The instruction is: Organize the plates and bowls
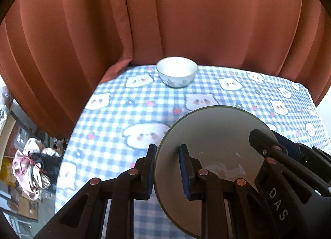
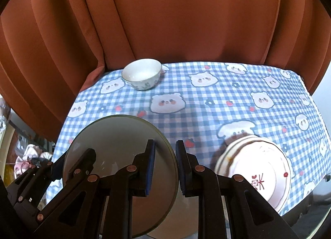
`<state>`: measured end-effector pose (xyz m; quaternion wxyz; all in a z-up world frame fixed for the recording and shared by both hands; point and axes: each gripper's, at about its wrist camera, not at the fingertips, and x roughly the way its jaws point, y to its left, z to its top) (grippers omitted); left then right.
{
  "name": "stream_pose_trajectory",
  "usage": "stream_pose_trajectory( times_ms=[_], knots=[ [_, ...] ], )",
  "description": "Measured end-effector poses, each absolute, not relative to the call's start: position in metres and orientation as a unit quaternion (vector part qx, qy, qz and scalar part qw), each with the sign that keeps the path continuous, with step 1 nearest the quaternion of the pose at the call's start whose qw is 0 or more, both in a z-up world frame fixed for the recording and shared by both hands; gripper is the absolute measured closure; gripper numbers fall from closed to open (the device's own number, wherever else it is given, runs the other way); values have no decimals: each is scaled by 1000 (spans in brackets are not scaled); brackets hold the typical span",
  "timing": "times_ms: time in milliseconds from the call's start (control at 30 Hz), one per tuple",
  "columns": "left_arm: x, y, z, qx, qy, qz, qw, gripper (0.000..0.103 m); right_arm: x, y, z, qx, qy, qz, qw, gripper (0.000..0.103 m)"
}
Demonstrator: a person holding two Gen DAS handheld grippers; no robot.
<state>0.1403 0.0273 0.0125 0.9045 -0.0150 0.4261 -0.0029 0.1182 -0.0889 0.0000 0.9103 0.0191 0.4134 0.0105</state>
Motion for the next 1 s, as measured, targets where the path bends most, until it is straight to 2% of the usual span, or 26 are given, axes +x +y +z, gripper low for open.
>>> stream_pose_trajectory(
  times_ms=[467, 1000],
  knots=[
    [120, -6, -12, -30, 458, 22, 888, 83, 105, -130, -27, 2, 444, 36, 895, 79],
    [119, -3, -49, -56, 501, 44, 863, 83, 111, -128, -60, -21, 490, 56, 870, 79]
  ],
)
